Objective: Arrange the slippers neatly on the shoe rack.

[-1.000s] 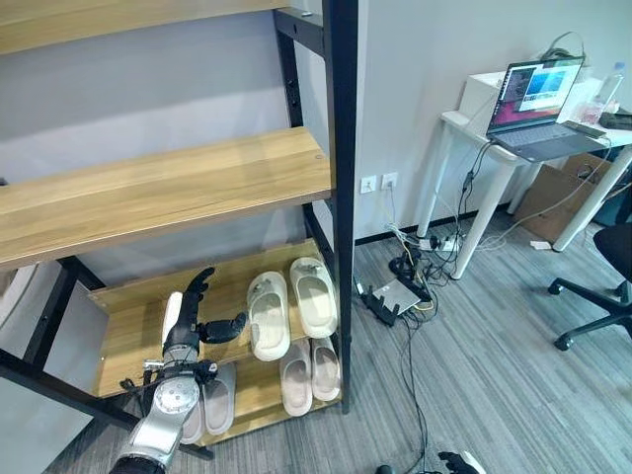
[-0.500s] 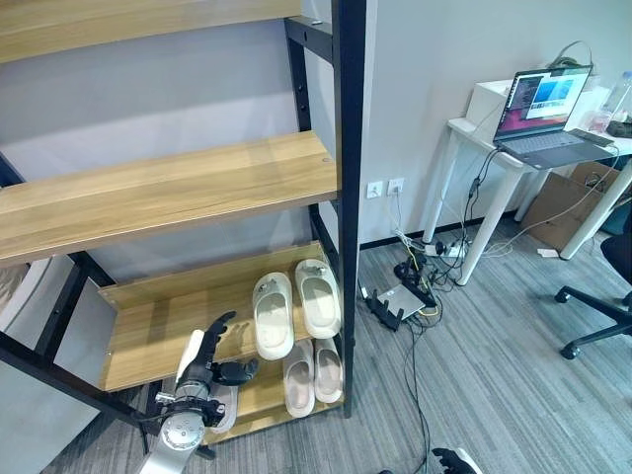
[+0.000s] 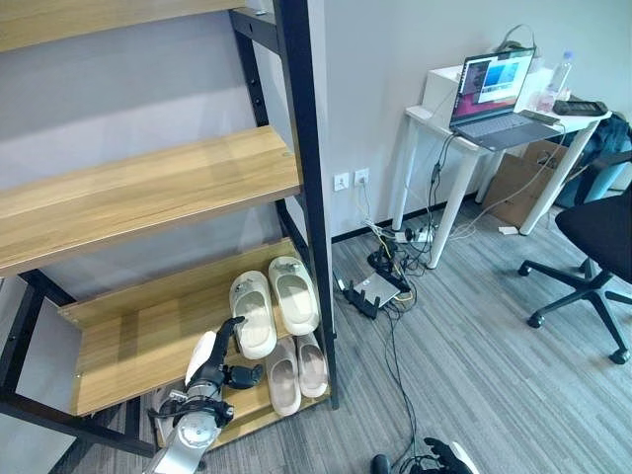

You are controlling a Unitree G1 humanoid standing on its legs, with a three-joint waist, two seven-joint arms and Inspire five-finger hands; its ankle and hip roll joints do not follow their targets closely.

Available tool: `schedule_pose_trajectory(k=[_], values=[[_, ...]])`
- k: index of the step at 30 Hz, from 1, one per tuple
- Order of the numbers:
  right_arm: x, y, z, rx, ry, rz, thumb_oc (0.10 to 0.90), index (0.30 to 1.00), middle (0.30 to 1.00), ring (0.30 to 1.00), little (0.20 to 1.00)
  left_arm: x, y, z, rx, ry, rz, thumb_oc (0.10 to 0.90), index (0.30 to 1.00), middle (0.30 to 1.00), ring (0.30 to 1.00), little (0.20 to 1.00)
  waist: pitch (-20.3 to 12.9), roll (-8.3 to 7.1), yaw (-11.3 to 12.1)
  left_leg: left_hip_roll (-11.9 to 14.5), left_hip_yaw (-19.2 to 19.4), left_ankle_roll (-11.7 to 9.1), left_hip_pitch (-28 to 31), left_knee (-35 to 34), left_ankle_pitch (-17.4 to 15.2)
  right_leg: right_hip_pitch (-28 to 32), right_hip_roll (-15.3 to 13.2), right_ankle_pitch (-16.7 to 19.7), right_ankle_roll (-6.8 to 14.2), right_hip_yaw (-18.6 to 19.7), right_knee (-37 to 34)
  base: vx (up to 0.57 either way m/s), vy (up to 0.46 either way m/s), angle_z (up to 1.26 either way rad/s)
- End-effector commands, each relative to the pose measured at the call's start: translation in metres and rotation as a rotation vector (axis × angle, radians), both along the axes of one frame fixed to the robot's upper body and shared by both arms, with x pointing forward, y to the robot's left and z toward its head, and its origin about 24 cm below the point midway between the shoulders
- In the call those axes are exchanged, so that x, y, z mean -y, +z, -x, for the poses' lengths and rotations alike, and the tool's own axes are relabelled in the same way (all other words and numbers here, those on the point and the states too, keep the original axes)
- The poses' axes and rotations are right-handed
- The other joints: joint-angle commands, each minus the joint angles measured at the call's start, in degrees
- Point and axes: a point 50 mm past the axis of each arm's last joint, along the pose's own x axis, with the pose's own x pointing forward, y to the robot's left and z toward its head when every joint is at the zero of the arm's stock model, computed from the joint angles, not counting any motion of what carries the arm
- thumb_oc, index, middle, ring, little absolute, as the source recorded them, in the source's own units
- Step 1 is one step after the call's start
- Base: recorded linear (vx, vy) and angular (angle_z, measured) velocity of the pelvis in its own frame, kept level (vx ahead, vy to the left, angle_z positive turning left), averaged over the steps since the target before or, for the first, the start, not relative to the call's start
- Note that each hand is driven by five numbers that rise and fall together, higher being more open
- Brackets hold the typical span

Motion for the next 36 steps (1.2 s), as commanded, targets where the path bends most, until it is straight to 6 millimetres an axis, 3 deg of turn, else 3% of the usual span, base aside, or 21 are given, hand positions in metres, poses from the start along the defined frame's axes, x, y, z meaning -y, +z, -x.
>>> schedule_pose_trajectory(k=[1,8,16,28,36], values=[[-0.001,-0.002,0.003,-0.025,0.057,0.038,0.8,0.9,0.9,0.9,0.9,0.012,0.047,-0.052,0.252,-0.034,0.002,0.8,0.9,0.9,0.9,0.9,2.8,0.87,-0.6,-3.1,0.9,1.2,-1.5,0.5,-3.9,5.8,0.0,-9.6,1.3,-0.9,1.4,0.01,-0.001,0.04],[0.005,-0.004,0.007,-0.056,0.047,0.063,0.8,0.9,0.9,0.9,0.9,0.029,0.051,-0.069,0.261,-0.057,0.048,0.8,0.9,0.9,0.9,0.9,2.1,0.93,-1.2,-3.1,0.9,1.1,-1.3,0.5,-4.1,6.1,0.0,-9.6,1.2,-1.1,1.2,0.0,0.0,0.0],[0.01,-0.005,0.01,-0.085,0.04,0.082,0.8,0.9,0.9,0.9,0.9,0.03,0.057,-0.08,0.277,-0.037,0.062,0.8,0.9,0.9,0.9,0.9,1.8,0.87,-1.3,-3.3,0.7,1.1,-1.1,0.5,-4.2,6.4,0.1,-9.7,1.3,-1.2,1.2,0.0,0.0,0.0],[0.013,-0.007,0.014,-0.123,-0.024,0.069,0.8,0.9,0.9,0.9,0.9,0.019,0.075,-0.062,0.364,-0.026,0.225,0.8,0.9,0.9,0.9,0.9,1.1,0.82,0.6,-3.4,-0.2,1.2,-0.2,0.5,-4.1,7.8,-0.2,-10.3,1.1,-2.5,1.2,-0.01,0.0,0.02],[0.011,-0.009,0.015,-0.145,-0.036,0.059,0.8,0.9,0.9,0.9,0.9,0.015,0.083,-0.055,0.394,-0.048,0.226,0.8,0.9,0.9,0.9,0.9,0.3,0.49,1.9,-3.4,-1.0,1.2,0.4,0.5,-4.0,8.7,-0.3,-10.5,1.0,-3.5,1.4,-0.03,0.001,0.09]])
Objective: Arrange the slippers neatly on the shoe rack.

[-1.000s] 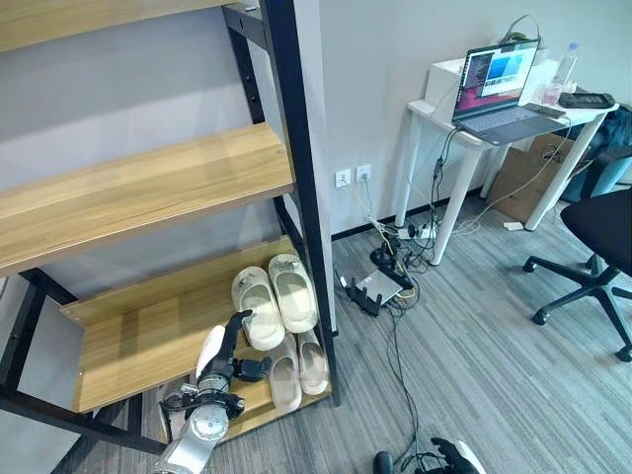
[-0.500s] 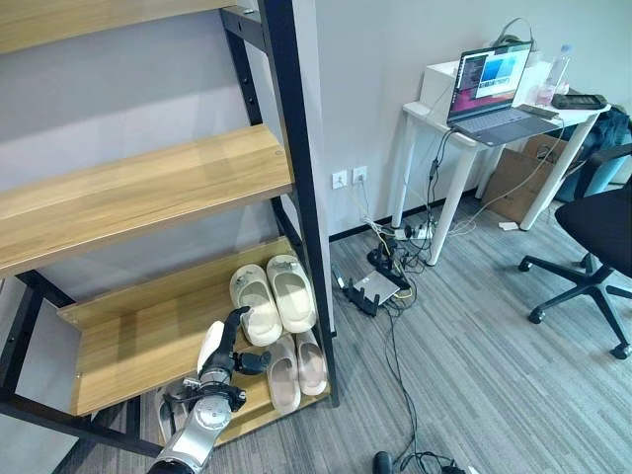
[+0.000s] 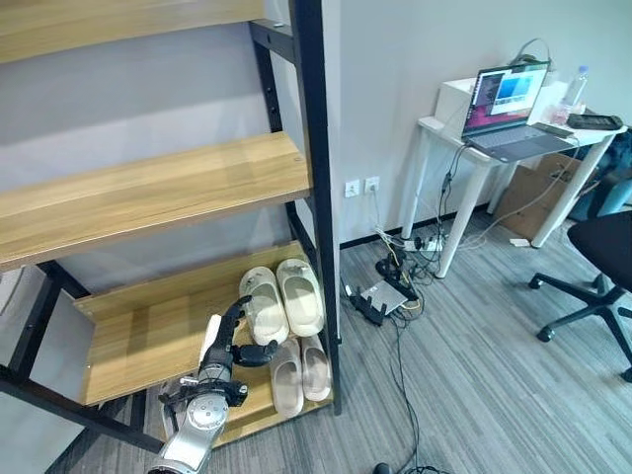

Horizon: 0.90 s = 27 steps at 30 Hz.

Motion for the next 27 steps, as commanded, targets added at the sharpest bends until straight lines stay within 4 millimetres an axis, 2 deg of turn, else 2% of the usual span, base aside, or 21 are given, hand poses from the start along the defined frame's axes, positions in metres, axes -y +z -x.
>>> schedule_pose_trajectory(k=[1,7,12,14,15,21,27], values=[[-0.002,0.002,-0.021,0.04,0.022,-0.005,0.8,0.9,0.9,0.9,0.9,-0.002,0.058,-0.033,0.293,-0.04,0.026,0.8,0.9,0.9,0.9,0.9,0.7,0.52,0.1,-3.7,1.2,1.4,-0.8,0.5,-4.3,6.1,-0.2,-10.3,1.6,-1.1,1.6,-0.02,-0.005,0.05],[-0.003,0.001,-0.019,0.031,0.017,-0.006,0.8,0.9,0.9,0.9,0.9,-0.006,0.051,-0.027,0.258,-0.024,0.056,0.8,0.9,0.9,0.9,0.9,0.4,0.32,0.7,-3.7,1.1,1.5,-0.3,0.5,-4.3,6.7,-0.1,-10.4,1.5,-1.5,1.6,-0.02,-0.002,0.06],[-0.002,-0.001,-0.009,0.0,-0.002,-0.005,0.8,0.9,0.9,0.9,0.9,-0.012,0.057,-0.016,0.316,0.035,0.382,0.8,0.9,0.9,0.9,0.9,0.1,0.04,1.4,-3.7,0.4,1.5,-0.1,0.5,-4.0,7.3,0.0,-10.4,1.4,-2.2,1.6,-0.01,-0.006,0.01],[-0.002,-0.001,-0.007,-0.007,-0.003,-0.006,0.8,0.9,0.9,0.9,0.9,-0.014,0.058,-0.014,0.33,0.048,0.433,0.8,0.9,0.9,0.9,0.9,0.1,-0.05,1.6,-3.6,0.3,1.4,-0.1,0.5,-3.9,7.4,0.0,-10.5,1.4,-2.2,1.6,-0.04,-0.019,0.03],[-0.002,-0.002,0.0,-0.028,-0.011,-0.007,0.8,0.9,0.9,0.9,0.9,-0.019,0.06,-0.009,0.354,0.087,0.56,0.8,0.9,0.9,0.9,0.9,0.0,-0.22,2.0,-3.5,0.1,1.3,-0.1,0.5,-3.7,7.5,0.0,-10.5,1.3,-2.5,1.6,-0.04,-0.023,0.01],[-0.002,-0.004,0.007,-0.064,0.002,-0.005,0.8,0.9,0.9,0.9,0.9,-0.03,0.058,0.002,0.349,0.091,0.611,0.8,0.9,0.9,0.9,0.9,-0.1,-0.23,3.0,-3.5,-0.1,1.2,0.1,0.5,-3.6,7.9,0.0,-10.7,1.2,-2.9,1.5,-0.03,-0.031,0.04],[0.003,-0.003,0.009,-0.087,0.014,0.01,0.8,0.9,0.9,0.9,0.9,-0.039,0.051,0.011,0.3,0.089,0.613,0.8,0.9,0.9,0.9,0.9,0.3,0.51,3.8,-3.0,-1.2,1.0,1.0,0.5,-3.0,8.5,0.2,-12.5,0.5,-3.7,4.4,-0.04,-0.044,0.15]])
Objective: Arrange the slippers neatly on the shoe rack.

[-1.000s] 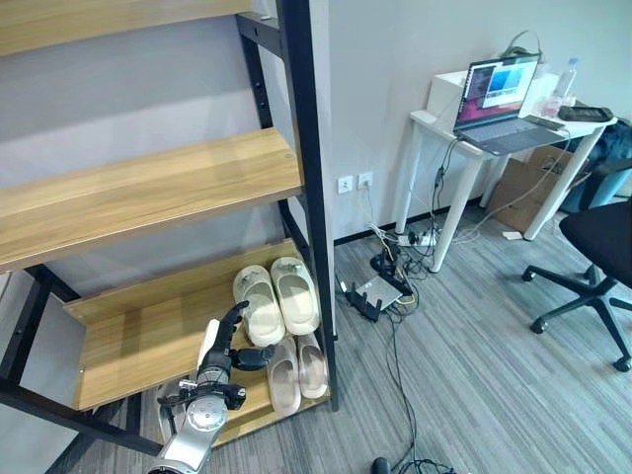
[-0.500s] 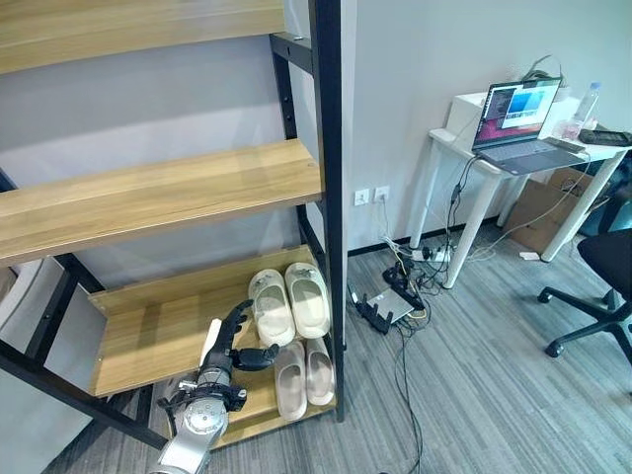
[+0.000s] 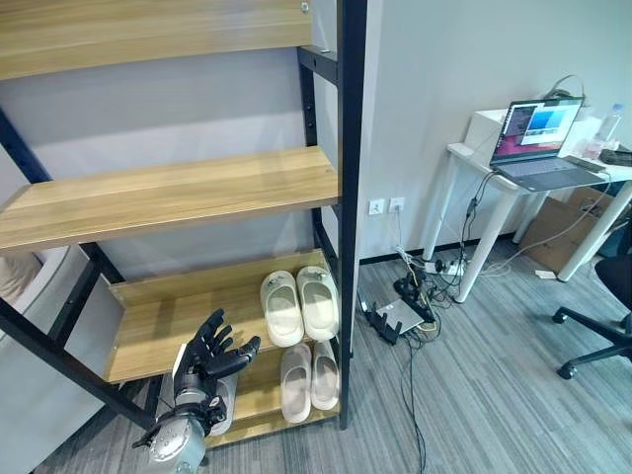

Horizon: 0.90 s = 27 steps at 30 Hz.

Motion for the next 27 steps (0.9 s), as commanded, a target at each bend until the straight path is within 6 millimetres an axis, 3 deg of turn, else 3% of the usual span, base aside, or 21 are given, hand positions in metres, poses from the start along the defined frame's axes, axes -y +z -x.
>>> schedule_pose_trajectory(k=[1,5,7,9,12,13,16,19,22,25,27], values=[[0.005,0.002,-0.02,0.013,0.082,0.027,0.8,0.9,0.9,0.9,0.9,-0.018,0.06,-0.033,0.317,-0.014,-0.08,0.8,0.9,0.9,0.9,0.9,2.2,1.44,0.3,-3.4,1.1,1.0,0.6,0.5,-2.7,5.6,0.0,-13.3,0.4,-1.3,6.9,-0.07,-0.079,0.25],[0.013,0.006,-0.029,0.021,0.122,0.058,0.8,0.9,0.9,0.9,0.9,-0.03,0.056,-0.026,0.261,-0.008,-0.136,0.8,0.9,0.9,0.9,0.9,3.4,2.25,0.7,-1.8,-0.5,0.1,0.2,2.4,-1.2,6.4,1.3,-15.8,-0.8,-1.8,9.4,-0.14,-0.116,0.26],[0.022,0.01,-0.041,0.078,0.081,0.078,0.8,0.9,0.9,0.9,0.9,-0.032,0.052,-0.028,0.227,-0.051,-0.197,0.8,0.9,0.9,0.9,0.9,5.2,1.88,1.1,-1.2,-0.7,-1.4,-4.7,6.6,1.3,6.9,1.5,-15.8,-1.2,-2.3,8.4,-0.29,-0.072,0.27],[0.039,0.018,-0.048,0.114,0.049,0.125,0.8,0.9,0.9,0.9,0.9,-0.03,0.049,-0.036,0.201,-0.105,-0.257,0.8,0.9,0.9,0.9,0.9,7.2,0.62,0.4,-0.1,2.3,-2.2,-10.9,11.8,4.4,6.4,0.7,-14.6,-1.5,-4.1,7.3,-0.38,-0.028,0.42],[0.042,0.019,-0.049,0.124,0.025,0.127,0.8,0.9,0.9,0.9,0.9,-0.029,0.042,-0.038,0.161,-0.136,-0.298,0.8,0.9,0.9,0.9,0.9,7.4,-0.42,0.1,1.1,5.5,-1.6,-12.2,14.4,2.1,5.4,-0.2,-13.2,-1.4,-4.4,6.6,-0.21,0.015,0.49],[0.047,0.021,-0.049,0.135,-0.019,0.128,0.8,0.9,0.9,0.9,0.9,-0.03,0.032,-0.037,0.1,-0.166,-0.379,0.8,0.9,0.9,0.9,0.9,7.4,-1.98,-0.6,1.0,5.5,-1.2,-10.7,18.9,-3.1,4.8,-1.6,-11.6,-0.9,-4.2,5.8,-0.18,0.059,0.26],[0.061,0.024,-0.039,0.111,-0.102,0.147,0.8,0.9,0.9,0.9,0.9,-0.029,0.007,-0.028,-0.032,-0.207,-0.436,0.8,0.9,0.9,0.9,0.9,7.0,-2.78,-2.0,1.2,2.4,-1.5,-7.1,24.5,-6.9,3.4,-2.5,-10.4,-0.7,-3.9,5.6,-0.19,0.108,-0.07],[0.066,0.024,-0.025,0.095,-0.21,0.142,0.8,0.9,0.9,0.9,0.9,-0.023,-0.022,-0.016,-0.169,-0.24,-0.457,0.8,0.9,0.9,0.9,0.9,5.7,-2.08,-4.5,1.3,-1.3,-2.0,-1.3,20.6,-8.5,0.8,-2.4,-9.6,-0.1,-3.2,6.3,-0.1,0.178,-0.07],[0.066,0.021,-0.01,0.062,-0.275,0.129,0.8,0.9,0.9,0.9,0.9,-0.015,-0.055,0.003,-0.346,-0.287,-0.497,0.8,0.9,0.9,0.9,0.9,4.6,-2.06,-5.9,-0.2,-1.2,-1.3,1.6,14.2,-12.9,-1.0,-3.1,-8.2,1.0,-2.0,6.9,-0.08,0.208,0.34],[0.063,0.02,-0.01,0.071,-0.324,0.117,0.8,0.9,0.9,0.9,0.9,-0.007,-0.082,0.019,-0.496,-0.297,-0.473,0.8,0.9,0.9,0.9,0.9,5.4,-2.51,-6.6,-2.8,-1.6,0.3,1.5,12.5,-14.1,-4.0,-5.5,-5.5,2.5,0.0,8.2,-0.15,0.269,-0.13],[0.056,0.018,-0.019,0.095,-0.312,0.095,0.8,0.9,0.9,0.9,0.9,-0.004,-0.105,0.045,-0.676,-0.334,-0.493,0.8,0.9,0.9,0.9,0.9,6.7,-3.47,-7.0,-5.0,-0.1,2.0,1.3,10.9,-14.6,-6.5,-7.1,-2.5,4.3,2.0,7.7,-0.26,0.279,-0.13]])
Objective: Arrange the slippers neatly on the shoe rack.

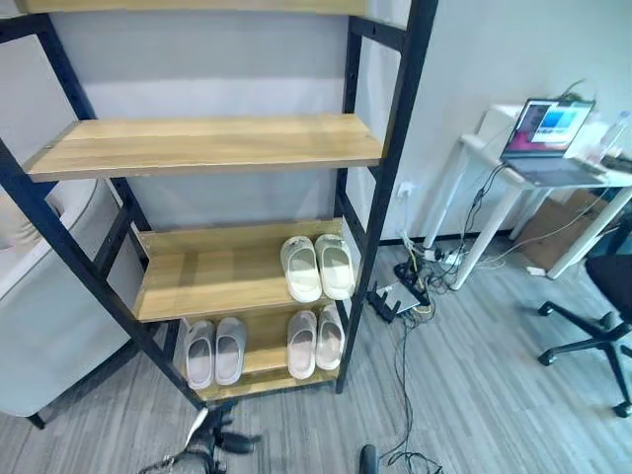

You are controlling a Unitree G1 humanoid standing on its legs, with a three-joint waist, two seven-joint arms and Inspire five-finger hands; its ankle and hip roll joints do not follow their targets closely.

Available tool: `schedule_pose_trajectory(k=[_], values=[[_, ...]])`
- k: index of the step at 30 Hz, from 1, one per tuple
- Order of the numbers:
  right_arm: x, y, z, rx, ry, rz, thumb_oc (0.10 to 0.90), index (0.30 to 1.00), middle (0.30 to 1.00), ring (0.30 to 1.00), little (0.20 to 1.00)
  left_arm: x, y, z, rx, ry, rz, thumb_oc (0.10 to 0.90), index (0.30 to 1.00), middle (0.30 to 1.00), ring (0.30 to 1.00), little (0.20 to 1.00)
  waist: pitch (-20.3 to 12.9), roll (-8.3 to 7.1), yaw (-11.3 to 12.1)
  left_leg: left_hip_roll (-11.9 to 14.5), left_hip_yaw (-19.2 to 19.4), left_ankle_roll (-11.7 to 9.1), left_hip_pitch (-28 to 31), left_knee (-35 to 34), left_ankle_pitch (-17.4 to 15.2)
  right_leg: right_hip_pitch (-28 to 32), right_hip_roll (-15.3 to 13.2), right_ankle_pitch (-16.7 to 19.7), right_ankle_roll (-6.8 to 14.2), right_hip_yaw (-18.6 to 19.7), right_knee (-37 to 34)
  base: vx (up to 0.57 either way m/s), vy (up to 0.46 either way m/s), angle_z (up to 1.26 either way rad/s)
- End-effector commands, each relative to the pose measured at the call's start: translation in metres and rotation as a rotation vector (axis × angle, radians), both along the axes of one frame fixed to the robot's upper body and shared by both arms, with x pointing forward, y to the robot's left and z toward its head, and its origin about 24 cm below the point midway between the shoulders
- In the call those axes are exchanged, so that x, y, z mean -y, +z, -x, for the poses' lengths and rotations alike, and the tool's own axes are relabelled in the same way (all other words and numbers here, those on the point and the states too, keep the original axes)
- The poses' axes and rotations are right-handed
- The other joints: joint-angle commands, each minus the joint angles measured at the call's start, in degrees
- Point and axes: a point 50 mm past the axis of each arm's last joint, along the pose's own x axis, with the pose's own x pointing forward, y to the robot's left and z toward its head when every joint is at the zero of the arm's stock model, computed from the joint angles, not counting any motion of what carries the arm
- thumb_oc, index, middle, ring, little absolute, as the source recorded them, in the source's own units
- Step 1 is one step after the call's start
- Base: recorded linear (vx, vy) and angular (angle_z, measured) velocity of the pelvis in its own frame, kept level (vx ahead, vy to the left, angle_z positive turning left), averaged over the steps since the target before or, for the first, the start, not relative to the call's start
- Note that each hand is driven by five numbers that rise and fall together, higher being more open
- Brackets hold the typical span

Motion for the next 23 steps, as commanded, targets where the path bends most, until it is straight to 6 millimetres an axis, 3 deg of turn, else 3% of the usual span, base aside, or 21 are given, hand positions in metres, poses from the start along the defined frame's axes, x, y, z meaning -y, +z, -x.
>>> schedule_pose_trajectory(k=[1,3,6,8,9,10,12,13,16,21,23], values=[[0.028,0.013,-0.063,0.178,0.037,0.093,0.8,0.9,0.9,0.9,0.9,0.005,0.003,-0.024,0.047,-0.019,-0.047,0.8,0.9,0.9,0.9,0.9,3.2,3.06,1.0,0.9,-1.6,-1.7,0.4,-1.9,-3.1,0.9,0.2,2.6,1.1,2.6,-1.7,-0.27,0.193,-0.08],[0.018,0.01,-0.07,0.199,0.018,0.06,0.8,0.9,0.9,0.9,0.9,0.003,-0.003,-0.016,-0.024,-0.01,-0.076,0.8,0.9,0.9,0.9,0.9,4.4,2.69,0.4,0.7,-0.9,-1.1,-0.3,-2.0,-2.3,-1.2,0.4,3.3,1.8,4.2,-0.3,-0.24,0.108,-0.25],[0.005,0.006,-0.07,0.198,0.006,0.017,0.8,0.9,0.9,0.9,0.9,-0.002,-0.009,0.001,-0.123,0.017,-0.09,0.8,0.9,0.9,0.9,0.9,5.2,2.56,1.1,0.2,0.7,0.3,-2.7,-1.6,-1.0,-1.6,2.8,-0.4,0.3,5.3,5.1,-0.25,0.096,-0.48],[-0.003,0.001,-0.058,0.161,-0.01,-0.013,0.8,0.9,0.9,0.9,0.9,-0.004,-0.013,0.015,-0.186,0.048,-0.083,0.8,0.9,0.9,0.9,0.9,4.8,2.93,2.1,0.4,1.4,1.4,-3.5,-1.4,-0.4,0.2,4.7,-4.8,-1.2,4.4,10.7,-0.14,0.056,-0.54],[-0.003,0.001,-0.058,0.161,-0.01,-0.013,0.8,0.9,0.9,0.9,0.9,-0.004,-0.013,0.015,-0.186,0.048,-0.083,0.8,0.9,0.9,0.9,0.9,4.7,2.88,2.1,0.4,1.4,1.4,-3.7,-1.4,-0.3,0.1,4.6,-4.7,-1.2,4.4,10.6,-0.13,0.057,-0.47],[-0.009,-0.002,-0.048,0.126,-0.007,-0.038,0.8,0.9,0.9,0.9,0.9,-0.002,-0.014,0.019,-0.19,0.073,-0.062,0.8,0.9,0.9,0.9,0.9,4.0,3.46,2.7,0.8,1.6,2.0,-4.5,-1.3,0.4,1.2,7.1,-8.6,-2.1,4.0,15.5,-0.09,0.037,-0.33],[-0.012,-0.003,-0.044,0.106,0.003,-0.047,0.8,0.9,0.9,0.9,0.9,0.002,-0.015,0.019,-0.186,0.067,-0.051,0.8,0.9,0.9,0.9,0.9,3.6,3.34,3.0,0.5,1.6,2.1,-4.5,-1.4,0.6,2.3,8.3,-9.9,-2.3,4.2,15.9,-0.04,-0.01,-0.07],[-0.019,-0.005,-0.038,0.083,0.04,-0.061,0.8,0.9,0.9,0.9,0.9,0.008,-0.016,0.022,-0.185,0.071,-0.027,0.8,0.9,0.9,0.9,0.9,2.6,2.22,3.7,-0.6,1.3,2.0,-4.3,-2.0,0.8,5.6,9.5,-10.4,-2.8,5.2,11.5,0.02,-0.073,0.14],[-0.019,-0.005,-0.043,0.106,0.038,-0.061,0.8,0.9,0.9,0.9,0.9,0.021,-0.021,0.031,-0.221,0.067,0.002,0.8,0.9,0.9,0.9,0.9,0.5,2.5,4.2,-0.9,2.2,1.6,-3.0,-5.1,2.0,9.8,10.4,-9.1,-3.1,5.8,2.4,0.03,-0.076,0.09],[-0.017,-0.002,-0.058,0.175,0.016,-0.058,0.8,0.9,0.9,0.9,0.9,0.029,-0.022,0.027,-0.227,0.018,0.005,0.8,0.9,0.9,0.9,0.9,-0.3,2.86,4.1,-0.8,2.2,1.1,-1.8,-8.0,3.9,11.8,10.5,-8.1,-3.3,5.5,-1.4,0.0,-0.052,0.0],[-0.018,-0.002,-0.063,0.199,0.023,-0.062,0.8,0.9,0.9,0.9,0.9,0.033,-0.02,0.015,-0.19,-0.008,0.008,0.8,0.9,0.9,0.9,0.9,-0.9,3.07,3.8,-0.7,2.0,0.5,-0.8,-11.2,5.6,13.4,10.4,-7.4,-3.3,4.5,-4.6,-0.04,-0.082,-0.01]])
